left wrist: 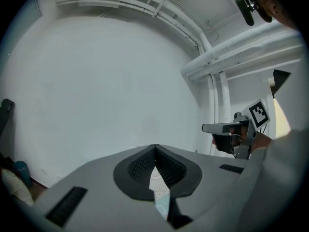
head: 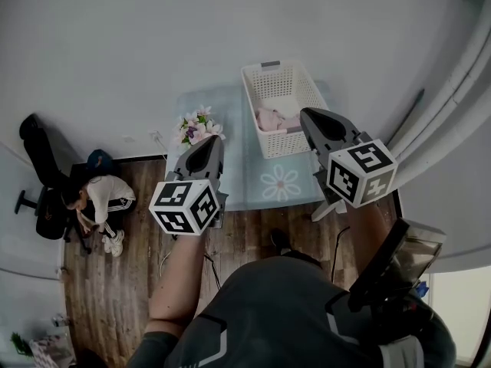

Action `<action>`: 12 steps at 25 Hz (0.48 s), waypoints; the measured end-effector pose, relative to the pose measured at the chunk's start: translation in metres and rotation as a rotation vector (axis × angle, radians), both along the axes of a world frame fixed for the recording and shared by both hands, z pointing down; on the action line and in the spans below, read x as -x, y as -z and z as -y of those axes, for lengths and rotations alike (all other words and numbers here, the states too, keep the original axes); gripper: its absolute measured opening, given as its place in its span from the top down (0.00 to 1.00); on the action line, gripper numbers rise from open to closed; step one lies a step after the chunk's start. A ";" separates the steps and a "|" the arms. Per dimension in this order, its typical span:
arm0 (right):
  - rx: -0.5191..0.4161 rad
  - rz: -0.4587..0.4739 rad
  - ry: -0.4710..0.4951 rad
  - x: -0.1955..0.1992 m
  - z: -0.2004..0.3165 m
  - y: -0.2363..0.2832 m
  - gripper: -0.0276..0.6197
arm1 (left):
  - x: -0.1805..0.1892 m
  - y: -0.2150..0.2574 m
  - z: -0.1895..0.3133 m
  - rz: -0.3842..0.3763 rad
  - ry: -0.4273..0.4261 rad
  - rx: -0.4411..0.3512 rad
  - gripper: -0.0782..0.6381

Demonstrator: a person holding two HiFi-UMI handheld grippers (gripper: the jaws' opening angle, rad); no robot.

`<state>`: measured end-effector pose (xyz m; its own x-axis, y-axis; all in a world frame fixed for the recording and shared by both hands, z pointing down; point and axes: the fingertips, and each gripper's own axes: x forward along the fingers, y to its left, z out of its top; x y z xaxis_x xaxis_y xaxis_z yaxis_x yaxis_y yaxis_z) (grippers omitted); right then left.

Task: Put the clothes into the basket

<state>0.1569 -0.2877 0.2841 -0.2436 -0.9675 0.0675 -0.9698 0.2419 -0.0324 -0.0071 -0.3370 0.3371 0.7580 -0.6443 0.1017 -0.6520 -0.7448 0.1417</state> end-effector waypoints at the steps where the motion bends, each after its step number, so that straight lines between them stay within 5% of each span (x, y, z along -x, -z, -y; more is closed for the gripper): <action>1: -0.001 0.000 -0.001 0.000 -0.001 -0.001 0.94 | -0.001 -0.001 -0.001 0.000 -0.005 0.000 0.88; 12: -0.012 0.013 -0.016 -0.001 -0.002 0.000 0.94 | -0.001 0.001 0.002 -0.005 -0.011 -0.003 0.88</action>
<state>0.1582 -0.2855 0.2838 -0.2289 -0.9720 0.0526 -0.9730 0.2269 -0.0426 -0.0065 -0.3386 0.3361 0.7653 -0.6365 0.0959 -0.6434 -0.7521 0.1425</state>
